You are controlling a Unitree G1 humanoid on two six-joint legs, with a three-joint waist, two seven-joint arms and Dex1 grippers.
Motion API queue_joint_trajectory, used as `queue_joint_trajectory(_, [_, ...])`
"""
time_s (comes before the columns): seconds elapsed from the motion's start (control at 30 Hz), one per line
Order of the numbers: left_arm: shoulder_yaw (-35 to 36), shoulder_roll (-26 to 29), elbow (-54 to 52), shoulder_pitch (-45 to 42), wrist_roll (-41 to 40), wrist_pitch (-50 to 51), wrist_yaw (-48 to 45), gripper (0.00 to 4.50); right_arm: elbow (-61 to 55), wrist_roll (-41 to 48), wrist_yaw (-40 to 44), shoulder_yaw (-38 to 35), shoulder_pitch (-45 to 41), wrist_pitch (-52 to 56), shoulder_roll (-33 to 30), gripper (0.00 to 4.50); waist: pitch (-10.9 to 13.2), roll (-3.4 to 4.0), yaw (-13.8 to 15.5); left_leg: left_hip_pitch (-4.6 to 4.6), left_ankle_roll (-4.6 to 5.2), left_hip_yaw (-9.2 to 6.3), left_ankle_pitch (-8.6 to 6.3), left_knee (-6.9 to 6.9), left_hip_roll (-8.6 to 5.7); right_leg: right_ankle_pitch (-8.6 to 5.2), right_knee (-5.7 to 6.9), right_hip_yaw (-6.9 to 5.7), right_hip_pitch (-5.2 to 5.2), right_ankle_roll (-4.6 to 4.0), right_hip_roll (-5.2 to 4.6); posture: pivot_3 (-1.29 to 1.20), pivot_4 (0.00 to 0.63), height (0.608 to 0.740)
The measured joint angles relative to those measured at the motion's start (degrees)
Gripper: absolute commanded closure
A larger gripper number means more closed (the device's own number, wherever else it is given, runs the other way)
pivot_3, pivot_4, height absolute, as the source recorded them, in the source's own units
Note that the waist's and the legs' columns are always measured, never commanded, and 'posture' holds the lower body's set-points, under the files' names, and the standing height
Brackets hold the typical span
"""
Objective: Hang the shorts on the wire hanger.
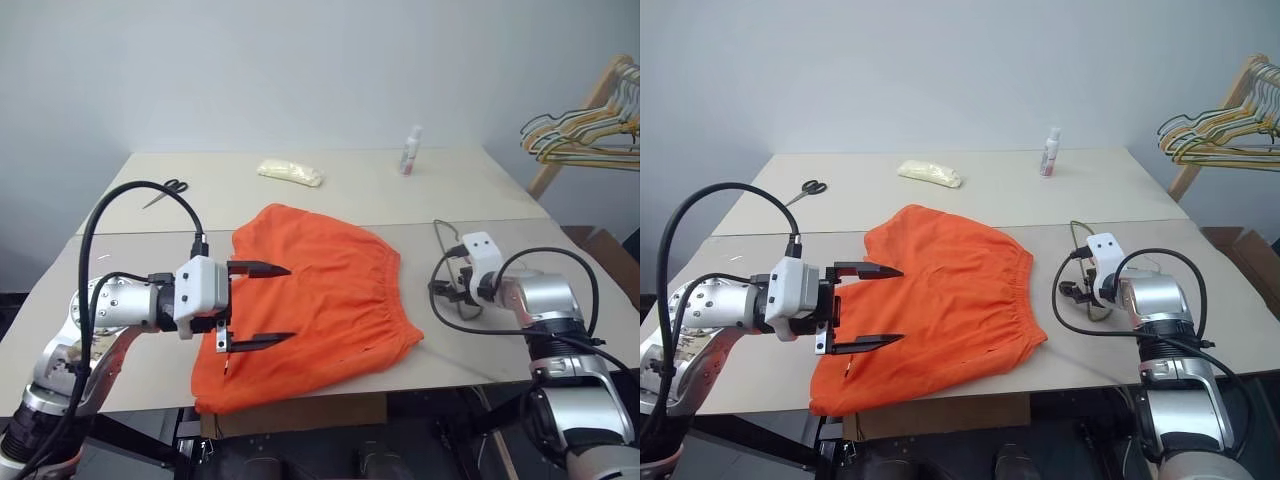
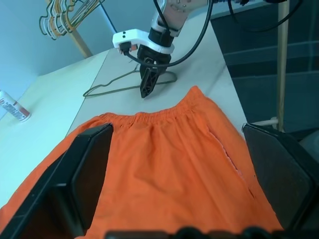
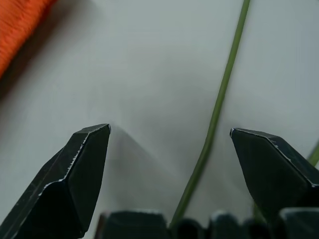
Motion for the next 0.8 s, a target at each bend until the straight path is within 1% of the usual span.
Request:
queue_joint_trajectory(0.07, [0.0,0.0,0.0,0.01,-0.16,0.0,-0.22,0.0,0.93,0.05,-0.02,0.05,-0.23,0.43,0.23,0.42,0.0,0.0,-0.14,0.0,0.0,0.0,0.0,0.0,0.0,0.0,0.0,0.0,0.03,0.0,0.0,0.1,0.0,0.74])
queue_joint_trajectory(0.13, [0.0,0.0,0.0,0.01,-0.31,-0.01,-0.44,0.0,1.56,-0.16,-0.14,0.25,-0.59,0.5,0.25,0.93,-0.01,-0.01,-0.28,0.02,0.0,-0.01,0.0,0.0,0.01,-0.01,0.0,0.0,0.07,0.01,0.01,0.1,0.0,0.74])
queue_joint_trajectory(0.17, [0.0,0.0,0.0,0.01,-0.35,-0.02,-0.54,0.0,1.78,-0.44,-0.34,0.25,-0.66,0.51,0.25,1.36,-0.01,-0.01,-0.32,0.03,0.0,-0.01,0.0,0.0,0.01,-0.01,0.0,0.0,0.08,0.01,0.01,0.1,0.0,0.74])
queue_joint_trajectory(0.2, [0.0,0.0,0.0,0.01,-0.36,-0.03,-0.65,0.0,2.17,-0.58,-0.59,0.22,-0.79,0.51,0.28,1.66,-0.01,-0.01,-0.35,0.05,0.0,-0.01,0.0,0.0,0.01,-0.01,0.0,0.0,0.09,0.02,0.01,0.1,0.0,0.74])
queue_joint_trajectory(0.23, [0.0,-0.01,0.0,0.01,-0.36,-0.03,-0.73,0.0,2.53,-0.82,-0.94,0.13,-0.95,0.52,0.35,2.07,-0.02,-0.03,-0.41,0.05,0.0,-0.01,0.0,0.0,0.01,-0.01,0.0,0.0,0.1,0.02,0.01,0.1,0.0,0.74])
queue_joint_trajectory(0.27, [0.0,-0.01,0.0,0.01,-0.37,-0.03,-0.78,0.0,2.74,-0.95,-1.3,0.1,-1.04,0.52,0.37,2.35,-0.03,-0.04,-0.45,0.05,0.0,-0.02,0.0,0.0,0.01,-0.01,0.0,0.0,0.11,0.02,0.02,0.1,0.0,0.74])
queue_joint_trajectory(0.4, [-0.02,-0.02,0.0,0.03,-0.32,-0.04,-0.79,0.0,3.63,-1.21,-1.84,-0.06,-1.43,0.51,0.38,3.83,-0.1,-0.13,-0.8,0.06,0.0,-0.03,0.0,0.0,0.02,-0.01,0.0,0.0,0.13,0.02,0.02,0.09,0.0,0.74])
queue_joint_trajectory(0.47, [-0.23,-0.08,0.0,0.02,0.3,-0.11,-0.78,0.0,3.77,-1.33,-2.07,-0.14,-1.58,0.51,0.45,4.39,-0.14,-0.16,-0.89,0.08,0.0,-0.03,0.0,0.0,0.02,-0.01,0.01,0.0,0.14,0.02,0.02,0.09,0.0,0.74])
queue_joint_trajectory(0.5, [-0.35,-0.13,0.0,0.02,0.49,-0.15,-0.78,0.0,3.82,-1.34,-2.11,-0.14,-1.58,0.51,0.54,4.46,-0.15,-0.18,-0.95,0.08,0.0,-0.03,0.0,-0.01,0.02,-0.01,0.01,0.0,0.15,0.02,0.02,0.09,0.0,0.74])
queue_joint_trajectory(0.6, [-0.83,-1.21,0.2,-0.09,0.94,-0.25,-0.22,0.0,3.67,-1.59,-3.09,-0.21,-1.55,0.5,0.98,4.46,-0.19,-0.2,-0.98,0.08,0.0,-0.03,0.0,0.0,0.03,-0.01,0.02,0.0,0.18,0.02,0.03,0.09,0.0,0.74])
queue_joint_trajectory(0.7, [-1.68,-2.98,1.96,-1.42,3.64,-0.22,2.74,0.0,2.75,-2.26,-5.64,-0.35,-0.98,-0.17,1.74,4.46,-0.23,-0.27,-0.96,0.15,-0.01,-0.03,0.0,0.01,0.02,0.0,0.05,0.0,0.21,0.02,0.02,0.08,0.0,0.74])
queue_joint_trajectory(0.77, [-2.14,-5.44,3.82,-3.38,5.25,1.44,6.76,0.0,1.0,-2.76,-7.83,-0.6,0.14,-1.2,2.35,4.46,-0.23,-0.26,-0.94,0.19,-0.02,-0.04,0.01,0.02,0.0,0.05,0.05,0.02,0.17,0.08,0.02,0.08,0.0,0.74])
queue_joint_trajectory(0.8, [-2.1,-8.07,4.87,-5.04,5.03,4.06,9.81,0.0,-0.73,-2.91,-9.21,-1.44,1.27,-2.09,2.6,4.46,-0.22,-0.24,-0.8,0.16,-0.02,-0.07,0.02,0.06,-0.01,0.07,0.05,0.02,0.15,0.11,0.0,0.07,0.0,0.74])
